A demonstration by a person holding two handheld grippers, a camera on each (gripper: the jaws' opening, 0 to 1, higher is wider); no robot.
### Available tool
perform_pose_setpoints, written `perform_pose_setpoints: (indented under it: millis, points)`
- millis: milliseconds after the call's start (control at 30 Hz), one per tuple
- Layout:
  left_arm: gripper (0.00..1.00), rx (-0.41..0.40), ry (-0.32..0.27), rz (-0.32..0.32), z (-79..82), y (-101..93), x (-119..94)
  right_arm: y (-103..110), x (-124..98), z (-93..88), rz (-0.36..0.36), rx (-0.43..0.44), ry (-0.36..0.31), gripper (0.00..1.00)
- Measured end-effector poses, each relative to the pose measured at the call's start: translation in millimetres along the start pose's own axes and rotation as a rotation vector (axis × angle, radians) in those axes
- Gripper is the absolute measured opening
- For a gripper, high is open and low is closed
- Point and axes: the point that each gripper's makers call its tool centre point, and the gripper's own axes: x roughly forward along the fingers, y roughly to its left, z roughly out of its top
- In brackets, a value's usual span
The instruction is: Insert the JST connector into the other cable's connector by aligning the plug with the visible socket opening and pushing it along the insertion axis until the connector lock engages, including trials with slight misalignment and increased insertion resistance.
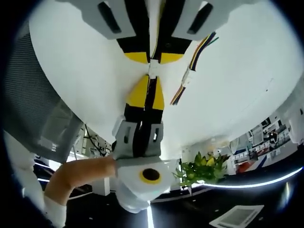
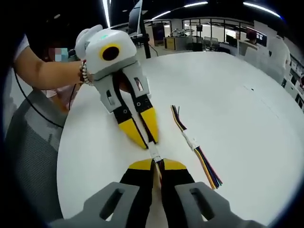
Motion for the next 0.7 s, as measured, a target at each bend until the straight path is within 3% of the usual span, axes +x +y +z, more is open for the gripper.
perform_pose_setpoints:
  millis: [133, 267, 500, 700]
  points:
    - [0.00, 0.024, 0.013, 0.003, 2.6, 2.1, 2.0, -2.2, -4.8, 3.5, -0.013, -0.021, -0.014, 0.02]
    - [0.00, 0.007, -0.004, 0.028, 10.0, 16.0, 3.5, -14.6, -9.3, 7.5, -0.036, -0.008, -0.049, 0.02]
    - [0.00, -0.001, 0.024, 0.051, 6.5, 26.5, 9.2, -26.7, -3.4, 6.3, -0.047, -0.021, -0.058, 0.03]
    - [0.00, -0.036, 0.020, 0.051, 4.6, 24.4, 9.1, -28.3, -1.3, 2.1, -0.036, -0.064, -0.047, 0.04]
